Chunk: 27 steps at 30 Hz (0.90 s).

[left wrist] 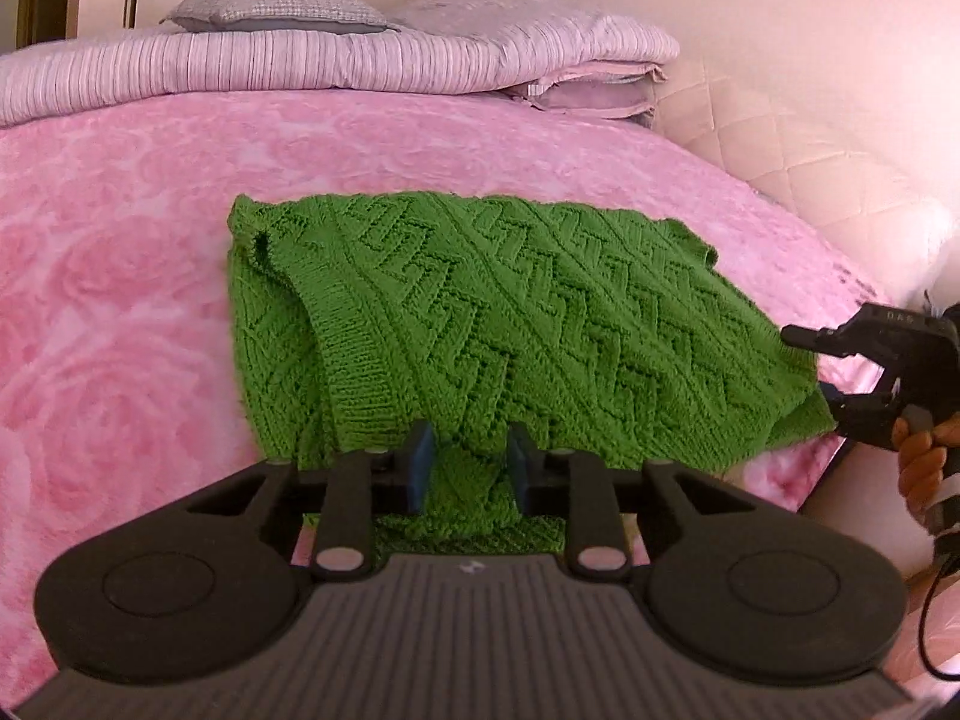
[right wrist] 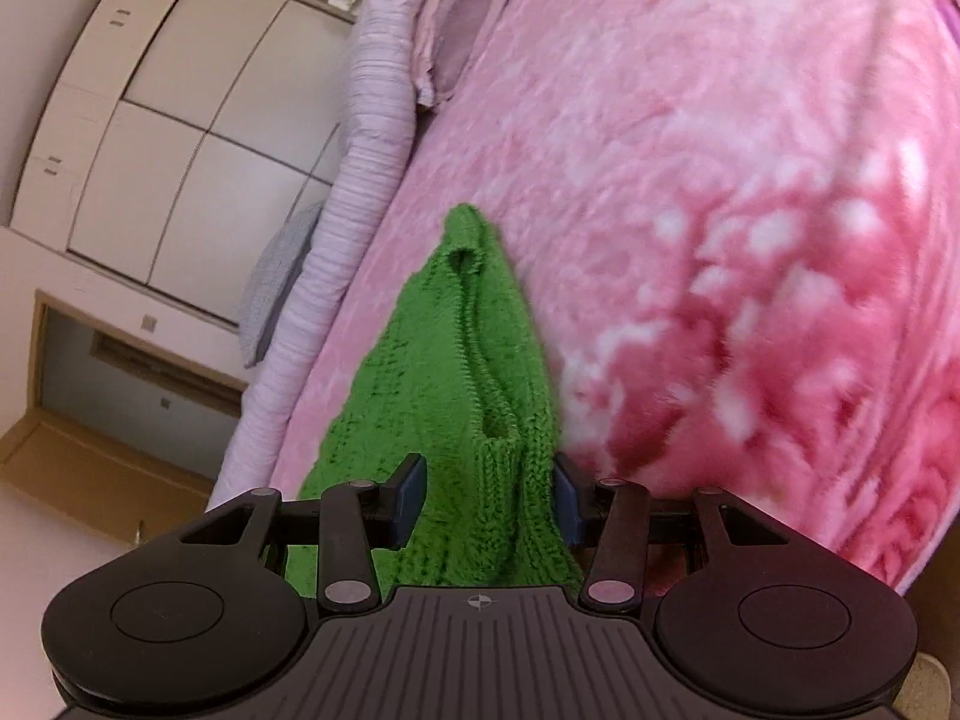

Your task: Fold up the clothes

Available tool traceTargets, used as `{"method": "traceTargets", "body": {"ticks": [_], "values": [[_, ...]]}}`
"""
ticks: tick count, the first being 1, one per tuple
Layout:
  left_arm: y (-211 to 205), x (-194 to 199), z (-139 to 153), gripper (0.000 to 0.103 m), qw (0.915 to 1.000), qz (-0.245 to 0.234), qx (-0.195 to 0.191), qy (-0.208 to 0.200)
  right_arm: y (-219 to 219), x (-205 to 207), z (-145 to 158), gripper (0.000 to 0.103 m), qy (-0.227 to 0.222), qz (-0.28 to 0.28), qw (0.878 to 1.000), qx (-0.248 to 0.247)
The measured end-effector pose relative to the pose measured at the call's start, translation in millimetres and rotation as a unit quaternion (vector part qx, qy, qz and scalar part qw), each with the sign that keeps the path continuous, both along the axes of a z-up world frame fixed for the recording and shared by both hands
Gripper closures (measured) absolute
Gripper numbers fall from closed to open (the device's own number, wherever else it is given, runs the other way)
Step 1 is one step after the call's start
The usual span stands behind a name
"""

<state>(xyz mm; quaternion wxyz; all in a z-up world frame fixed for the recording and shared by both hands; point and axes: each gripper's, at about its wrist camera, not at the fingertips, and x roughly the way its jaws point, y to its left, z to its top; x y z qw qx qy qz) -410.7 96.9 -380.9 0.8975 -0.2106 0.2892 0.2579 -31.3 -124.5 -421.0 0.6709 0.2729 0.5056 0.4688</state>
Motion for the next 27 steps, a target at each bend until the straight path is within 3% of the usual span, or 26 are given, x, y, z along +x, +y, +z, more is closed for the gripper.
{"method": "traceTargets", "body": {"ticks": [1, 4, 7, 8, 9, 11, 14, 17, 19, 20, 23, 27], "values": [[1.0, -1.2, 0.0, 0.081, 1.0000, 0.000, -0.003, -0.003, 2.2, -1.3, 1.1, 0.058, -0.007, 0.003, 1.000, -0.005], [1.8, -3.4, -1.1, 0.081, 0.9999, -0.002, -0.009, -0.007, 14.2, -8.4, 4.6, 0.083, -0.052, 0.011, 0.997, -0.057], [4.5, -7.1, -0.8, 0.081, 0.9996, 0.000, -0.021, -0.016, 27.2, -16.7, 17.8, 0.085, -0.096, 0.022, 0.989, -0.108], [5.9, -9.3, -0.7, 0.081, 0.9994, 0.002, -0.029, -0.020, 33.9, -22.4, 26.2, 0.086, -0.125, 0.026, 0.983, -0.133], [7.4, -11.4, -0.7, 0.081, 0.9990, 0.004, -0.037, -0.025, 43.5, -34.7, 35.8, 0.086, -0.181, 0.036, 0.969, -0.165], [9.5, -17.0, 0.7, 0.081, 0.9983, 0.010, -0.048, -0.031, 67.7, -72.9, 53.8, 0.087, -0.328, 0.066, 0.917, -0.218], [13.5, -28.7, 4.7, 0.082, 0.9971, 0.021, -0.062, -0.040, 90.6, -134.4, 72.9, 0.087, -0.492, 0.117, 0.836, -0.213], [20.7, -45.2, 6.8, 0.082, 0.9940, 0.036, -0.088, -0.055, 100.7, -194.1, 78.9, 0.087, -0.594, 0.191, 0.766, -0.158], [26.5, -53.3, 7.5, 0.083, 0.9915, 0.047, -0.105, -0.062, 105.7, -225.7, 74.7, 0.087, -0.624, 0.241, 0.732, -0.128], [29.2, -56.8, 7.6, 0.084, 0.9903, 0.052, -0.112, -0.064, 107.6, -238.2, 70.8, 0.087, -0.626, 0.264, 0.725, -0.117], [37.5, -63.3, 7.1, 0.084, 0.9872, 0.070, -0.129, -0.063, 118.5, -259.3, 53.0, 0.084, -0.598, 0.323, 0.725, -0.114], [44.5, -70.5, 9.5, 0.084, 0.9834, 0.081, -0.145, -0.073, 124.1, -266.0, 43.8, 0.065, -0.557, 0.365, 0.738, -0.112]]}}
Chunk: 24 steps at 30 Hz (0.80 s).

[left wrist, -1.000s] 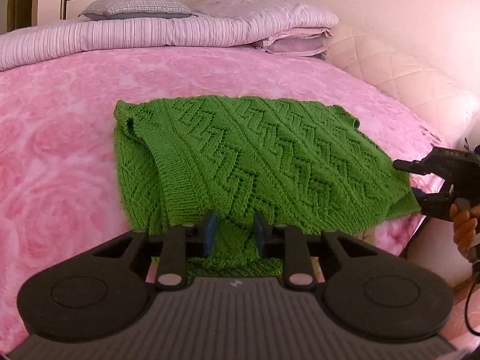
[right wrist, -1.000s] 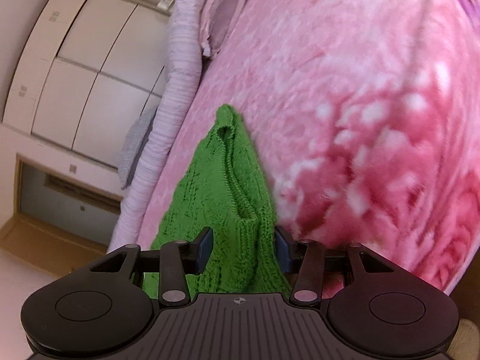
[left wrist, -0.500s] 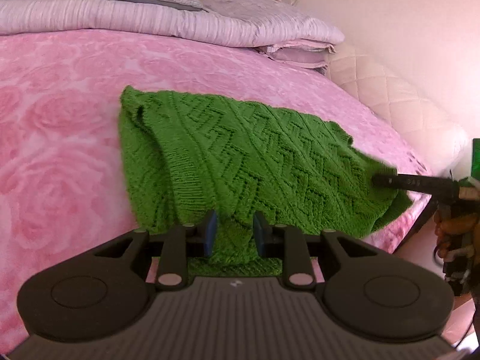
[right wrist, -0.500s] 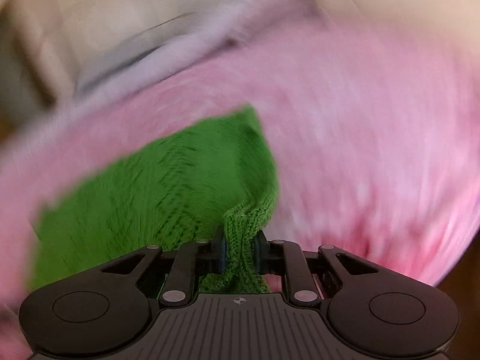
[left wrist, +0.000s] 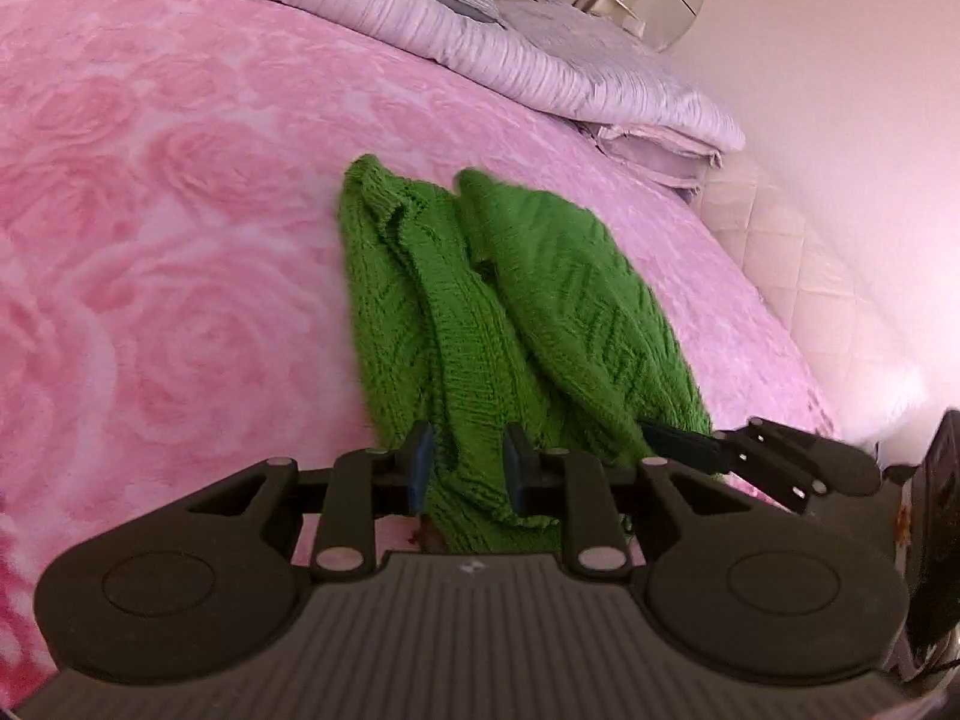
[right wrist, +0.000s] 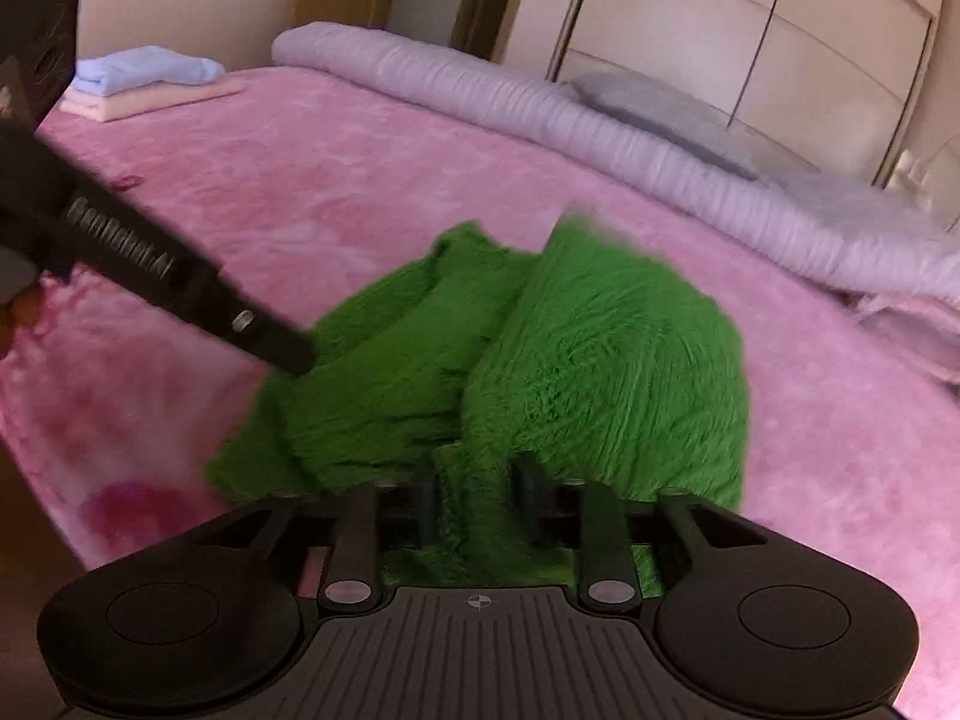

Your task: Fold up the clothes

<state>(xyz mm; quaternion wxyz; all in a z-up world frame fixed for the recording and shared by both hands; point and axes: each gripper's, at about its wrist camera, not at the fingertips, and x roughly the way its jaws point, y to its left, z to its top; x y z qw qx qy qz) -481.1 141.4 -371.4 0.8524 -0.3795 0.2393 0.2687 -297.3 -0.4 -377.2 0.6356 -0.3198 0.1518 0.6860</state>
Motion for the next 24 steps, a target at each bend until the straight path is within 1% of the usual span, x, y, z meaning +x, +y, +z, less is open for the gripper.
{"method": "traceTargets", "body": {"ticks": [1, 2, 4, 6, 8, 9, 10, 11, 12, 13, 14, 16, 17, 18, 19, 21, 24], "values": [[1.3, -0.7, 0.7, 0.083, 1.0000, 0.002, -0.001, 0.001, -2.6, 2.4, 3.7, 0.063, 0.015, 0.001, 1.000, 0.003], [2.7, -0.4, 1.3, 0.083, 1.0000, 0.003, -0.001, 0.002, -5.8, 9.0, 9.4, 0.062, 0.040, -0.005, 0.999, 0.008], [4.9, 0.1, 2.8, 0.083, 1.0000, 0.003, -0.005, 0.002, -13.3, 30.1, 23.4, 0.062, 0.102, -0.026, 0.994, 0.019], [5.2, 1.5, 5.2, 0.083, 1.0000, -0.001, -0.009, -0.003, -18.5, 60.7, 35.9, 0.062, 0.161, -0.063, 0.984, 0.036], [6.9, 6.0, 6.4, 0.083, 0.9998, -0.005, -0.018, -0.012, -18.3, 94.8, 42.7, 0.062, 0.214, -0.121, 0.969, 0.038], [9.2, 10.6, 6.7, 0.083, 0.9995, -0.006, -0.025, -0.017, -14.5, 117.2, 41.6, 0.062, 0.243, -0.163, 0.956, 0.026], [11.5, 15.2, 6.9, 0.083, 0.9992, -0.008, -0.031, -0.023, -9.3, 140.9, 36.7, 0.062, 0.274, -0.205, 0.940, 0.007], [13.9, 20.0, 7.1, 0.083, 0.9988, -0.008, -0.038, -0.029, -4.6, 161.6, 30.5, 0.062, 0.302, -0.235, 0.924, -0.011], [16.6, 25.2, 6.8, 0.081, 0.9984, -0.007, -0.044, -0.035, 1.0, 181.4, 22.2, 0.062, 0.334, -0.261, 0.905, -0.027], [20.1, 30.8, 6.2, 0.080, 0.9978, -0.005, -0.051, -0.042, 5.9, 198.7, 14.2, 0.062, 0.370, -0.279, 0.886, -0.033], [23.8, 36.3, 5.5, 0.078, 0.9971, -0.002, -0.059, -0.049, 10.9, 215.3, 6.4, 0.062, 0.417, -0.288, 0.862, -0.033], [33.0, 46.1, 2.2, 0.076, 0.9949, 0.006, -0.078, -0.064, 26.5, 234.9, -7.1, 0.062, 0.502, -0.289, 0.815, -0.032], [38.2, 50.7, 0.5, 0.076, 0.9936, 0.013, -0.087, -0.070, 37.0, 243.0, -10.0, 0.062, 0.527, -0.287, 0.799, -0.034], [44.7, 55.2, -1.1, 0.076, 0.9923, 0.022, -0.097, -0.074, 48.5, 250.9, -11.2, 0.062, 0.545, -0.284, 0.788, -0.037], [51.4, 59.6, -2.8, 0.076, 0.9909, 0.031, -0.105, -0.078, 62.0, 255.6, -12.2, 0.062, 0.553, -0.276, 0.785, -0.041], [66.0, 68.4, -6.7, 0.074, 0.9887, 0.045, -0.115, -0.085, 85.6, 264.5, -12.9, 0.062, 0.549, -0.258, 0.792, -0.059], [88.1, 82.7, -14.9, 0.070, 0.9856, 0.057, -0.128, -0.094, 105.1, 274.8, -18.7, 0.059, 0.547, -0.236, 0.800, -0.073]]}}
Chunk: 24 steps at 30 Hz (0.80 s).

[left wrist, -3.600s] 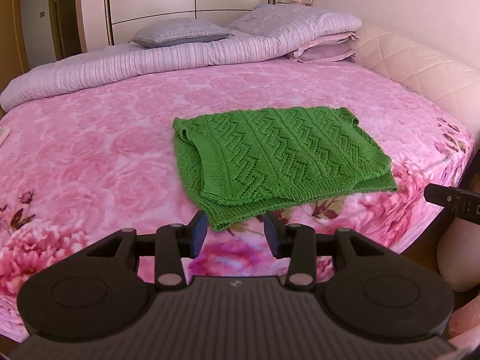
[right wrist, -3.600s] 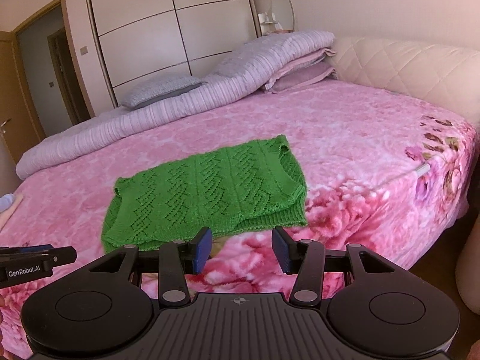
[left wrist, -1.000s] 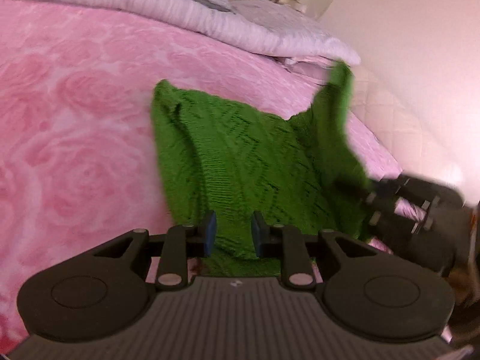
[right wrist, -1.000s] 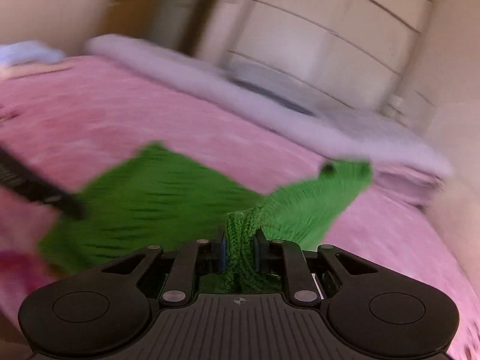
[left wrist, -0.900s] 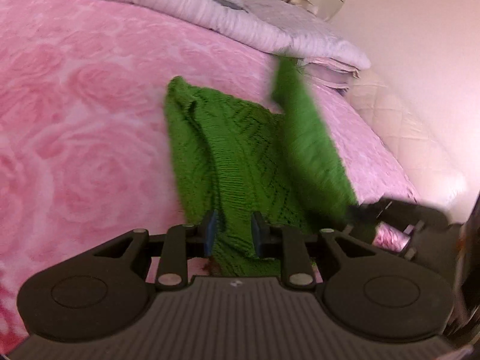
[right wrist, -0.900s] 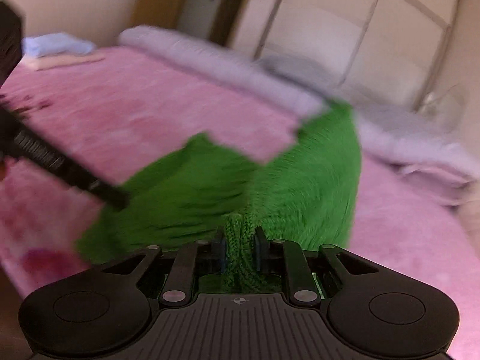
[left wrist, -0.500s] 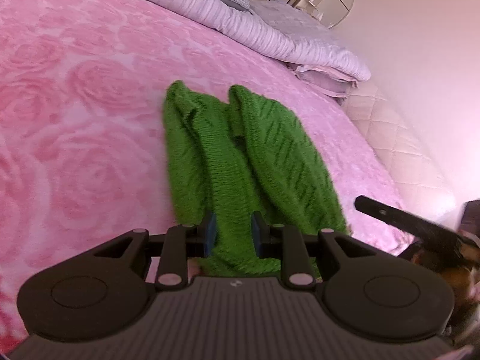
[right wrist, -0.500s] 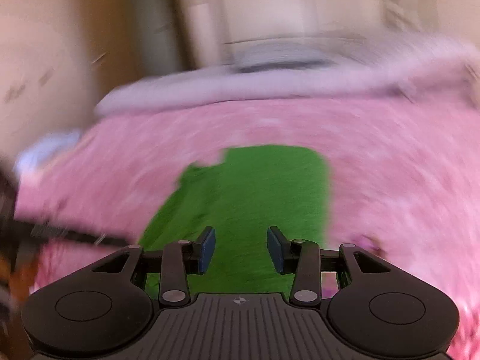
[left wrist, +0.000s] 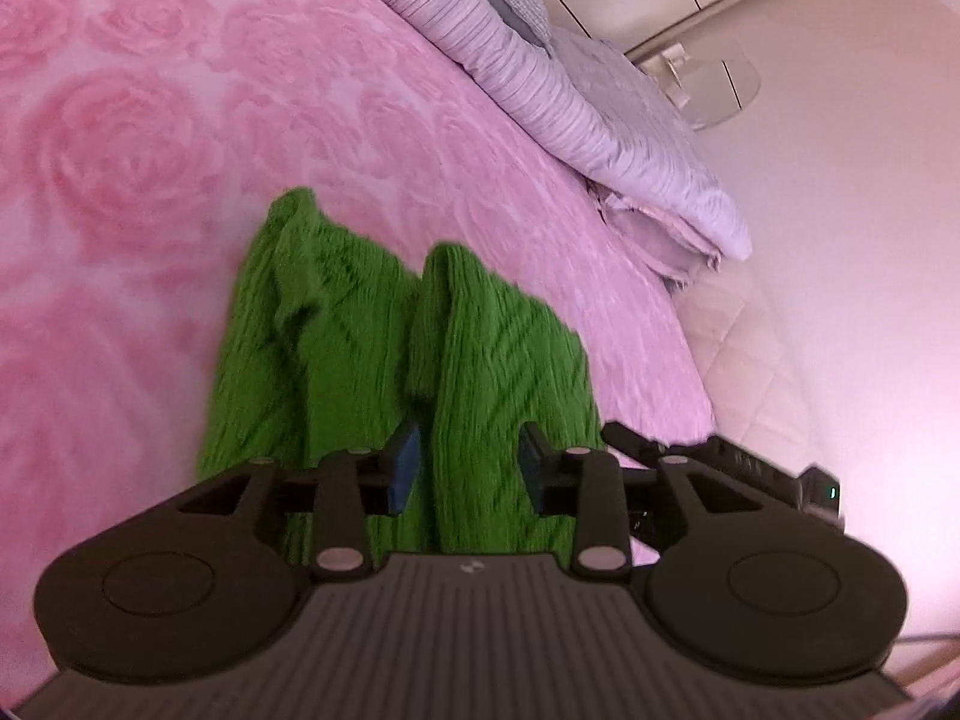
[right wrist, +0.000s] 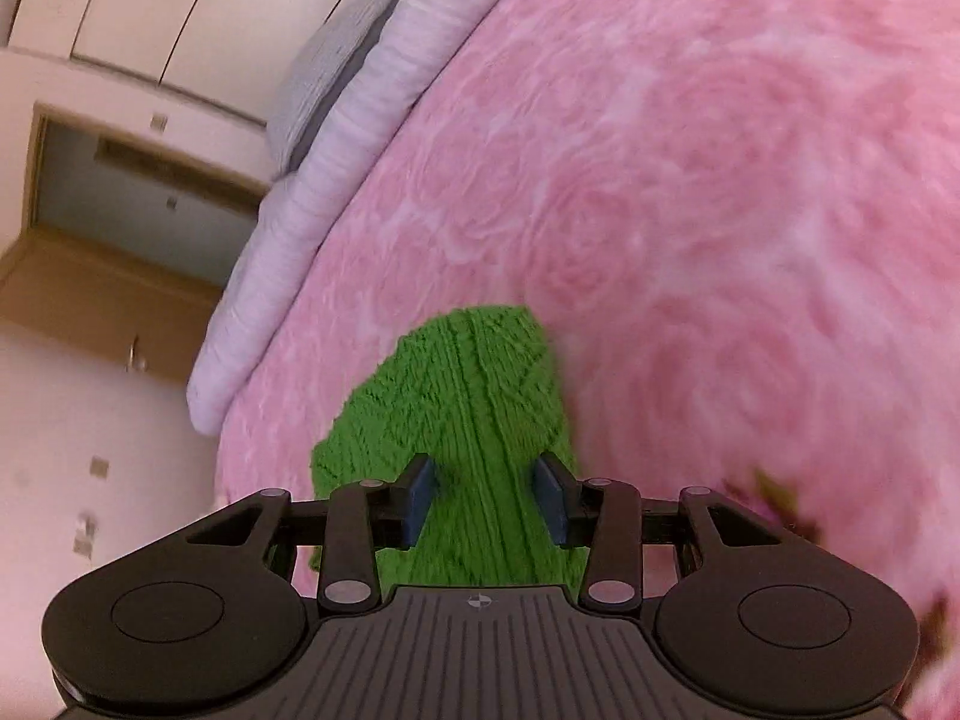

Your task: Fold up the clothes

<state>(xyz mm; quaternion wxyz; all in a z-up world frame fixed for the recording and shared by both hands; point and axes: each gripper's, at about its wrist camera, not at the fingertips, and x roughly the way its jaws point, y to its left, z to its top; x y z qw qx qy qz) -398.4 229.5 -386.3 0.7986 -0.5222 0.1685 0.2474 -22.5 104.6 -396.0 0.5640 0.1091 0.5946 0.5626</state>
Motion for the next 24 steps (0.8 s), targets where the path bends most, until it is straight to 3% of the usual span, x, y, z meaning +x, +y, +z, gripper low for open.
{"method": "traceTargets", "body": {"ticks": [5, 8, 9, 11, 16, 21, 24], "values": [[26.4, 22.9, -18.1, 0.069, 0.9999, -0.003, -0.005, 0.013, 9.7, 13.5, -10.7, 0.054, 0.033, 0.026, 0.999, 0.017], [29.8, 30.7, -26.4, 0.070, 0.9999, -0.013, -0.009, -0.004, 15.7, 17.0, -14.6, 0.054, 0.042, 0.036, 0.998, 0.024], [29.8, 32.9, -27.3, 0.077, 0.9999, -0.014, -0.002, -0.003, 17.6, 16.8, -14.9, 0.054, 0.040, 0.041, 0.998, 0.024], [30.1, 33.2, -25.0, 0.090, 0.9996, -0.025, 0.012, -0.008, 16.2, 12.8, -8.9, 0.054, 0.034, 0.049, 0.998, 0.022], [36.7, 17.5, 0.6, 0.092, 0.9985, -0.036, 0.033, -0.026, 25.0, -4.5, 7.8, 0.054, -0.003, 0.074, 0.997, 0.012], [58.8, -0.9, 19.6, 0.092, 0.9988, -0.024, 0.042, 0.009, 46.2, -32.2, 23.4, 0.055, -0.031, 0.107, 0.994, 0.002], [75.6, -9.6, 17.2, 0.092, 0.9990, -0.018, 0.028, 0.030, 60.5, -58.2, 31.6, 0.059, -0.059, 0.139, 0.989, -0.003]]}}
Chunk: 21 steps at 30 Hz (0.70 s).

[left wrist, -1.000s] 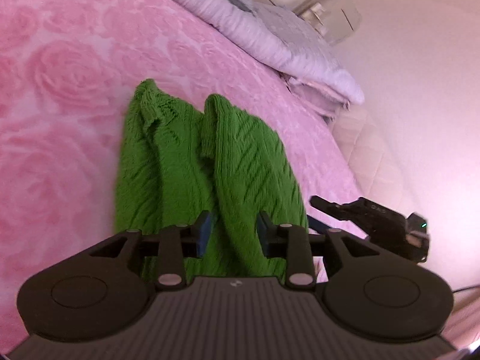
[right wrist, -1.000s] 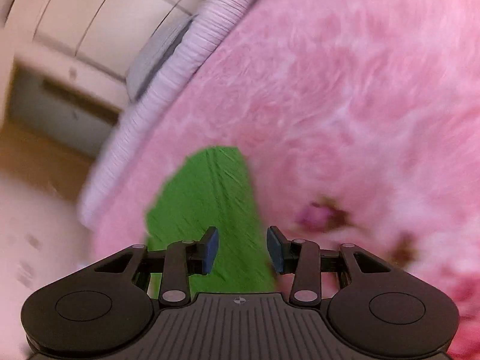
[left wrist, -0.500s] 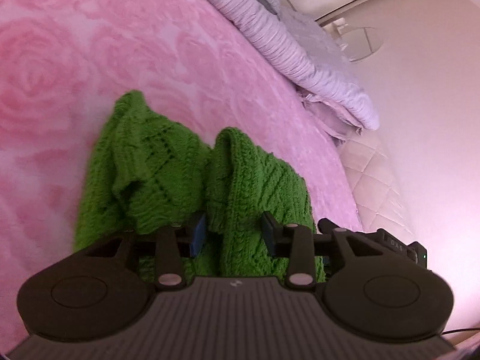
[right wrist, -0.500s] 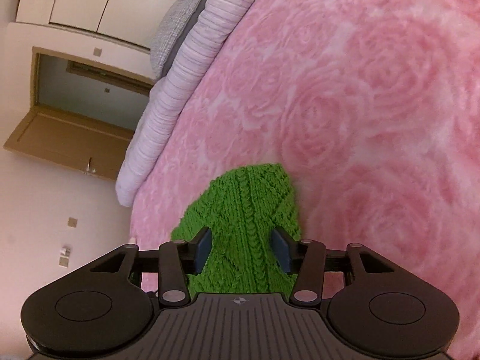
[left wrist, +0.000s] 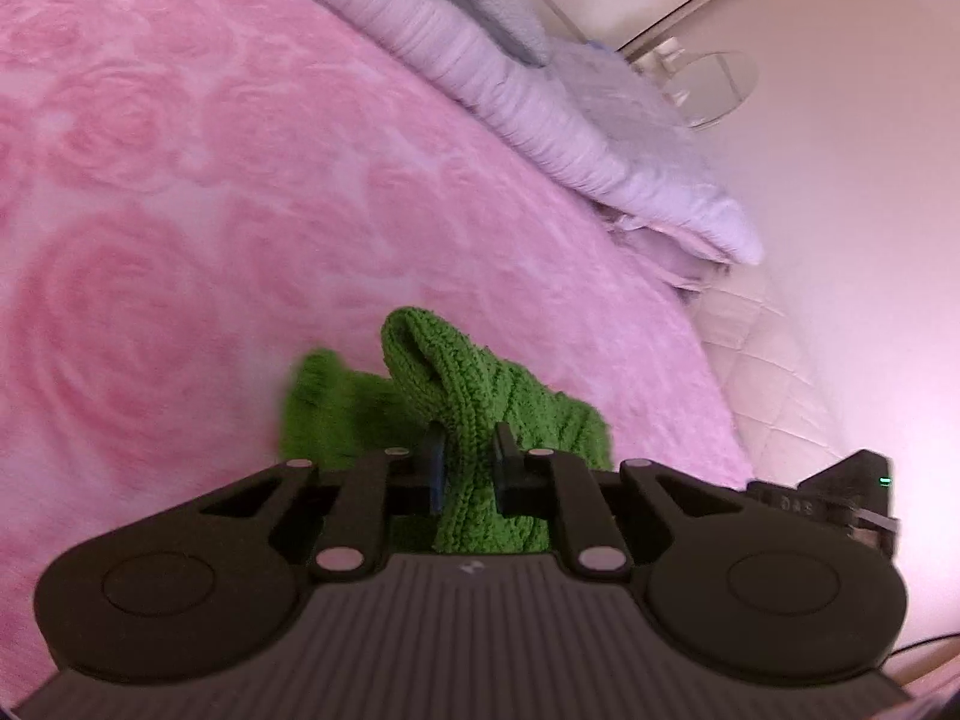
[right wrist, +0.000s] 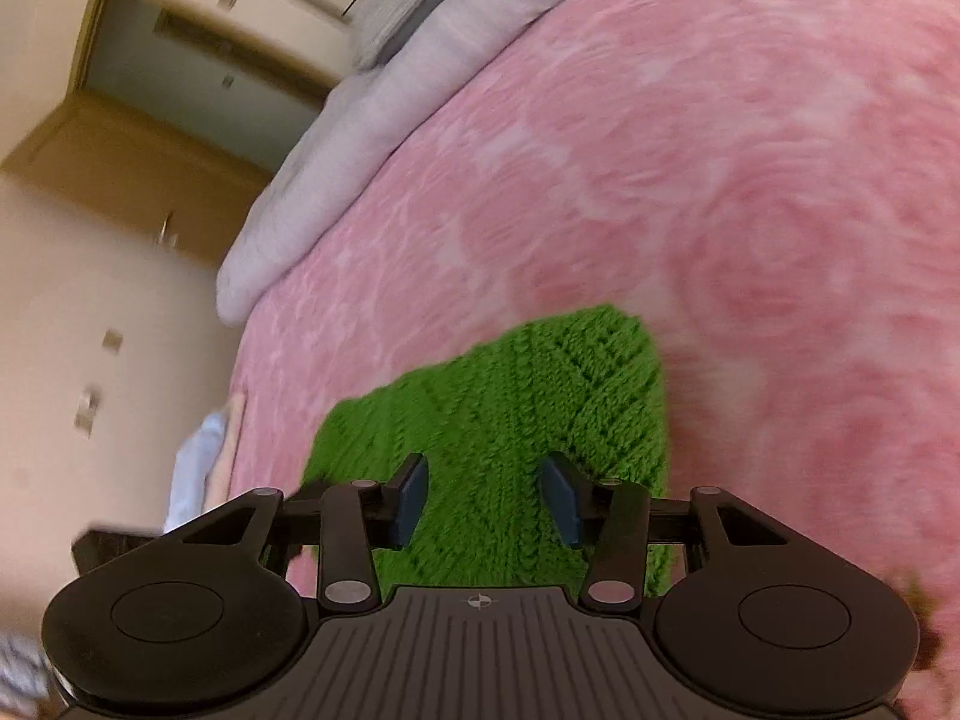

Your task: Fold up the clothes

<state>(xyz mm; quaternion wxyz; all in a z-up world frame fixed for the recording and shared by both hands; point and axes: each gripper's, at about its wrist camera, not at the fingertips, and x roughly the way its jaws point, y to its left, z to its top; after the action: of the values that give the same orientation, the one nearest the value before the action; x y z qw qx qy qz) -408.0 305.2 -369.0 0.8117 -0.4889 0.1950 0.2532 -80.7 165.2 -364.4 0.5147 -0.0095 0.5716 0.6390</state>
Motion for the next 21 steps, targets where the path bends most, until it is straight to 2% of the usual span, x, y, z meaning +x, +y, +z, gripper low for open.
{"method": "traceTargets", "body": {"ticks": [3, 7, 10, 17, 21], "values": [[4.7, -6.0, -9.5, 0.092, 0.9999, 0.004, -0.012, 0.011, 9.7, -27.0, 0.7, 0.062, -0.069, 0.024, 0.997, -0.004], [4.2, -16.0, -27.5, 0.092, 0.9997, 0.014, -0.016, 0.012, 11.4, -52.4, -6.0, 0.062, -0.130, 0.049, 0.990, 0.005], [4.4, -18.2, -35.6, 0.091, 0.9996, 0.018, -0.020, 0.006, 11.6, -58.1, -8.6, 0.062, -0.144, 0.051, 0.988, 0.005], [6.5, -13.4, -29.8, 0.091, 0.9997, 0.013, -0.006, 0.019, 9.9, -59.8, -5.3, 0.062, -0.143, 0.049, 0.988, 0.006], [-3.8, -8.2, -37.0, 0.088, 0.9990, 0.018, 0.010, 0.039, 5.5, -72.2, -12.1, 0.062, -0.187, 0.061, 0.980, 0.031]]}}
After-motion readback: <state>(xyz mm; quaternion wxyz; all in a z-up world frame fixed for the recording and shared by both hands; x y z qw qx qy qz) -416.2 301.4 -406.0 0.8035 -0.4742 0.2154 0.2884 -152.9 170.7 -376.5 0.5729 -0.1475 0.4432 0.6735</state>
